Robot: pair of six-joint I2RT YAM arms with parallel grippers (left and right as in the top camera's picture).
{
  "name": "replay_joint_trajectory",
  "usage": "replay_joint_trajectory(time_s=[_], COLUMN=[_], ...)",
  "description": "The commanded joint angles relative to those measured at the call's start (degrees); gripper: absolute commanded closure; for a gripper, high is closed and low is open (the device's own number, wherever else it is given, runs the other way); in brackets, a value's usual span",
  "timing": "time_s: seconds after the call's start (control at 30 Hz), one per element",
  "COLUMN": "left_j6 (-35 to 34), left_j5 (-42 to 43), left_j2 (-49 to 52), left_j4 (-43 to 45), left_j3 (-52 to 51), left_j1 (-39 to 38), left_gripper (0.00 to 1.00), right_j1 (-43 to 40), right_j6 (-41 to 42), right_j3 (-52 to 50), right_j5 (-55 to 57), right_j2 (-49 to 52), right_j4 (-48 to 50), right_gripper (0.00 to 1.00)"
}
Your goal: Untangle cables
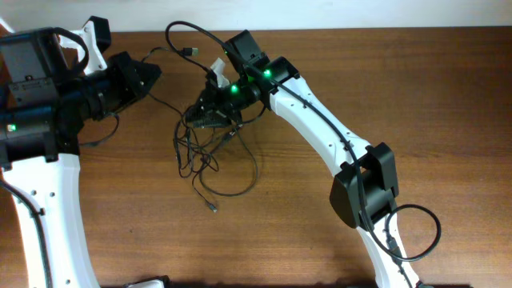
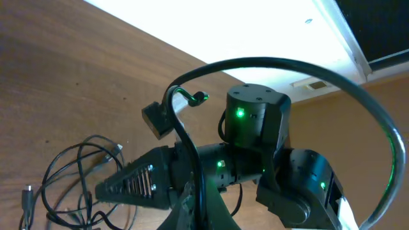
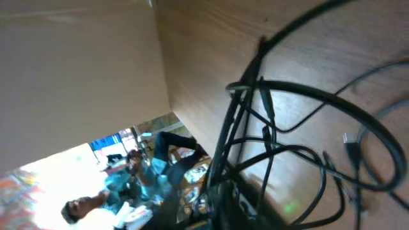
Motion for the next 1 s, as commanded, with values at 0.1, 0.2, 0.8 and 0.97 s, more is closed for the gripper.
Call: replay_joint_trajectory(time_s=[0.1, 0.2, 0.8, 0.97], left_j6=[1.18, 1.49, 2.95, 2.95], left_j5=[-0.13, -10.08, -57.42, -65.72], left_j2=[-0.92, -0.92, 0.96, 4.28], left_j4=[-2.1, -5.66, -9.79, -9.57], left_j3=[0.79, 0.79, 0.76, 0.76], left_j1=[2.03, 4.26, 4.39, 5.88], left_gripper=[1.0, 1.0, 1.0, 1.0], right_j1=[-2.54, -7.26, -48.41, -62.66], right_j6=[-10.36, -17.75, -29.31, -31.23], right_j3=[0.0, 0.22, 2.95, 2.95], right_j5=[2.73, 3.45, 25.24, 28.89], right_j2=[0.13, -5.14, -38.27, -38.14], right_j4=[-1.81, -5.2, -29.49, -33.94], right_gripper=[0.96, 0.96, 0.96, 0.96])
